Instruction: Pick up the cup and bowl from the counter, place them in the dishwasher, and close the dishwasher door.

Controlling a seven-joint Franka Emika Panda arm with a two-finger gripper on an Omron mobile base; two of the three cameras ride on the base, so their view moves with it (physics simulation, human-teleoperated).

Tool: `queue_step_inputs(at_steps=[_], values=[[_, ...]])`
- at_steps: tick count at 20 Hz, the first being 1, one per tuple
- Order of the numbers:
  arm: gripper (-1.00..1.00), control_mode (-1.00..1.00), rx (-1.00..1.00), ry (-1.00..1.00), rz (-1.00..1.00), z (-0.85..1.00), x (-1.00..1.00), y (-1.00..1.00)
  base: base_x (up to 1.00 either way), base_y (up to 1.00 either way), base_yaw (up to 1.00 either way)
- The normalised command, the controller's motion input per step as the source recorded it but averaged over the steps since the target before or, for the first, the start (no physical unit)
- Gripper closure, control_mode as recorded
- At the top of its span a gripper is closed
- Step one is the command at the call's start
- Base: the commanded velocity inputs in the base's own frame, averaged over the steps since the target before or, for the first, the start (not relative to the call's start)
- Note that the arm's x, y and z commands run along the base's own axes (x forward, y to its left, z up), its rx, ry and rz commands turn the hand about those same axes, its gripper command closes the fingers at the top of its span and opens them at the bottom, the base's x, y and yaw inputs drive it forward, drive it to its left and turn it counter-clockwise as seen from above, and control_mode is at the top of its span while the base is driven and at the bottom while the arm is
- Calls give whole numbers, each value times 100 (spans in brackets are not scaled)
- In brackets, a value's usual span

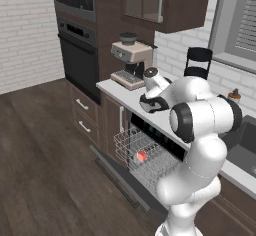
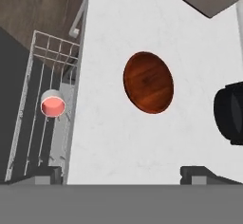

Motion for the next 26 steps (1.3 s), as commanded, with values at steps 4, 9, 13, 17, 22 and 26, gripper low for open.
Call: queue_step_inputs(at_steps=[4,9,13,17,22,26], values=[[-100,-100,-8,0,0,-40,15,-8,0,0,0],[-100,-100,-3,0,0,-36,22,-11,0,0,0],[-100,-100,0,0,1,-31,43,-19,0,0,0],[-100,-100,0,0,3,-34,47,-18,0,0,0],[-100,-100,2,0,5,-29,55,-5,0,0,0],[-100,-100,5,0,7,-22,62,0,0,0,0]])
